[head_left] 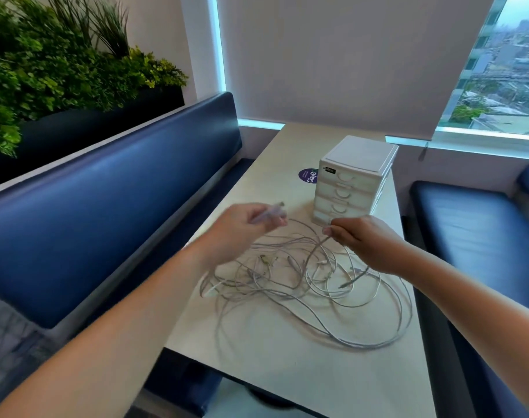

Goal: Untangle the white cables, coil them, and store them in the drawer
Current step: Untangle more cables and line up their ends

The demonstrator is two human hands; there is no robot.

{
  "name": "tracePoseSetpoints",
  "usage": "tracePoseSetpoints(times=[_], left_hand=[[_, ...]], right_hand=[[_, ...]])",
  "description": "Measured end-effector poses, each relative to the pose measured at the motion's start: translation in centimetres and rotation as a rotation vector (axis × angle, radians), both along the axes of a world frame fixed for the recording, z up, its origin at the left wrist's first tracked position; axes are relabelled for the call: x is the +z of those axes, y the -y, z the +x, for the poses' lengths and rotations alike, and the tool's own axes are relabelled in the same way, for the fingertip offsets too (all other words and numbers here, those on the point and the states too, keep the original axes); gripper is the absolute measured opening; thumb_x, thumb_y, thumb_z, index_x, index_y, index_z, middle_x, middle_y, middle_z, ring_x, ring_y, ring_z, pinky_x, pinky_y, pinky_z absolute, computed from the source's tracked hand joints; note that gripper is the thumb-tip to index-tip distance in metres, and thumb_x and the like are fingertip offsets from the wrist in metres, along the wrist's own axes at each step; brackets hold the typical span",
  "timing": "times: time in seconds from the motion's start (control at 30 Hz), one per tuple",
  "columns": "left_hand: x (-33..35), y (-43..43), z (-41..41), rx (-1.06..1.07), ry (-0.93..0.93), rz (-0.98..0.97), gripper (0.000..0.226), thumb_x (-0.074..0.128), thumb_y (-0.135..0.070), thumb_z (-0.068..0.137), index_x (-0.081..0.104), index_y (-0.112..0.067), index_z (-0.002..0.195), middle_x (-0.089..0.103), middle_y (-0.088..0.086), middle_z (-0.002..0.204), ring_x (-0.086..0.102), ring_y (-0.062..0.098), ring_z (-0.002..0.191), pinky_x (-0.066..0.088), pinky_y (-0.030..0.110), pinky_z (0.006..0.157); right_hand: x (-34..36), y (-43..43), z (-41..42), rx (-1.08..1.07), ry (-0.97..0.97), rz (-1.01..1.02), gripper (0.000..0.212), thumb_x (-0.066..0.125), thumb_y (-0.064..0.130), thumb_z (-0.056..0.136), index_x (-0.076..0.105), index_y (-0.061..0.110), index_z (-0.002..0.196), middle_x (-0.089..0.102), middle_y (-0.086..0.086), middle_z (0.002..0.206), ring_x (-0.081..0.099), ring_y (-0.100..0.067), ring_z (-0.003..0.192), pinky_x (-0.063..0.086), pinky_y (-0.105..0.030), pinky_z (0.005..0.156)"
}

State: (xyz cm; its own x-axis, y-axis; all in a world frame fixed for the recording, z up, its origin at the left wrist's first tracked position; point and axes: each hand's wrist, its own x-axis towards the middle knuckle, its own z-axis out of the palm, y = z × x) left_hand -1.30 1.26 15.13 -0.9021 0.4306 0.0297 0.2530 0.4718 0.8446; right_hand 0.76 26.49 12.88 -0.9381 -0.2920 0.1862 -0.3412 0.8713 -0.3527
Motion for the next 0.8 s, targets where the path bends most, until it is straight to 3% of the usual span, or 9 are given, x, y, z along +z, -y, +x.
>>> tracePoseSetpoints(times=[0.03, 0.13, 0.27, 0.33, 0.43, 0.53, 0.6, 0.7, 0.8], left_hand=[[-0.2, -1.3, 0.6, -0.062, 0.062, 0.021, 0.030, 0.060, -0.041, 0.092, 0.071, -0.023, 0.113, 0.069, -0.011, 0.116, 0.060, -0.007, 0.096, 0.040, 0.006, 0.073], [-0.6, -3.5, 1.5, -0.157, 0.179, 0.125, 0.022, 0.054, -0.014, 0.099, 0.066, 0.002, 0.110, 0.069, 0.009, 0.104, 0.052, -0.010, 0.048, 0.036, 0.004, 0.048], [-0.7, -3.1, 0.9, -0.139, 0.177, 0.059, 0.024, 0.058, -0.019, 0.098, 0.063, 0.004, 0.101, 0.046, -0.019, 0.050, 0.036, -0.003, 0.037, 0.027, 0.009, 0.041], [-0.1, -2.3, 0.1, -0.075, 0.135, -0.019, 0.025, 0.056, -0.025, 0.099, 0.065, -0.002, 0.103, 0.046, -0.021, 0.043, 0.041, -0.005, 0.038, 0.030, 0.009, 0.044], [0.7, -0.5, -1.2, 0.001, 0.039, -0.078, 0.023, 0.055, -0.036, 0.098, 0.067, -0.017, 0.099, 0.056, -0.015, 0.064, 0.048, 0.006, 0.058, 0.039, 0.022, 0.062], [0.7, 0.2, -1.8, -0.010, -0.027, -0.160, 0.021, 0.055, -0.036, 0.098, 0.068, -0.020, 0.093, 0.056, 0.002, 0.081, 0.045, 0.020, 0.070, 0.038, 0.030, 0.065], [0.5, 0.2, -1.8, -0.006, -0.039, -0.151, 0.022, 0.055, -0.035, 0.098, 0.068, -0.018, 0.093, 0.054, 0.004, 0.080, 0.043, 0.021, 0.071, 0.037, 0.032, 0.066], [0.1, 0.2, -2.1, 0.007, -0.033, -0.152, 0.023, 0.055, -0.034, 0.098, 0.068, -0.016, 0.094, 0.054, 0.000, 0.078, 0.045, 0.015, 0.068, 0.036, 0.027, 0.063], [0.2, 0.5, -2.2, -0.004, 0.014, -0.123, 0.024, 0.055, -0.033, 0.098, 0.070, -0.015, 0.092, 0.062, -0.008, 0.089, 0.053, -0.006, 0.062, 0.041, 0.024, 0.069]], right_hand=[[0.3, 0.5, 0.1, 0.010, -0.016, -0.021, 0.038, 0.042, 0.037, 0.098, 0.036, 0.028, 0.061, 0.042, 0.007, 0.056, 0.040, -0.006, 0.053, 0.034, -0.018, 0.057], [0.9, 1.2, 0.1, 0.024, -0.074, -0.066, 0.039, 0.042, 0.036, 0.099, 0.036, 0.030, 0.061, 0.044, 0.007, 0.057, 0.041, -0.005, 0.054, 0.035, -0.019, 0.058], [0.0, 0.8, 0.3, 0.082, -0.084, -0.045, 0.034, 0.041, 0.039, 0.099, 0.040, 0.029, 0.066, 0.045, 0.006, 0.057, 0.044, -0.014, 0.057, 0.037, -0.031, 0.060], [-1.1, -0.1, 0.4, 0.079, -0.066, 0.015, 0.032, 0.038, 0.039, 0.099, 0.041, 0.027, 0.069, 0.045, 0.007, 0.058, 0.045, -0.018, 0.059, 0.039, -0.034, 0.061], [-2.9, -2.1, 0.6, 0.029, -0.032, 0.101, 0.033, 0.031, 0.043, 0.099, 0.041, 0.025, 0.073, 0.049, 0.005, 0.063, 0.047, -0.023, 0.062, 0.042, -0.037, 0.062], [-4.3, -2.8, 1.0, 0.024, -0.071, 0.219, 0.036, 0.018, 0.054, 0.095, 0.035, 0.028, 0.077, 0.048, 0.006, 0.065, 0.048, -0.026, 0.063, 0.036, -0.034, 0.058], [-4.7, -2.8, 1.3, 0.060, -0.134, 0.278, 0.052, -0.001, 0.065, 0.088, 0.033, 0.027, 0.078, 0.053, 0.003, 0.065, 0.054, -0.027, 0.063, 0.032, -0.033, 0.055], [-4.7, -2.8, 1.3, 0.034, -0.147, 0.295, 0.074, -0.017, 0.074, 0.078, 0.038, 0.024, 0.077, 0.057, 0.002, 0.068, 0.054, -0.025, 0.066, 0.034, -0.034, 0.056], [-4.7, -3.3, 0.8, -0.082, 0.001, 0.039, 0.089, -0.009, 0.078, 0.077, 0.056, 0.020, 0.065, 0.063, 0.004, 0.073, 0.056, -0.015, 0.075, 0.041, -0.033, 0.074]])
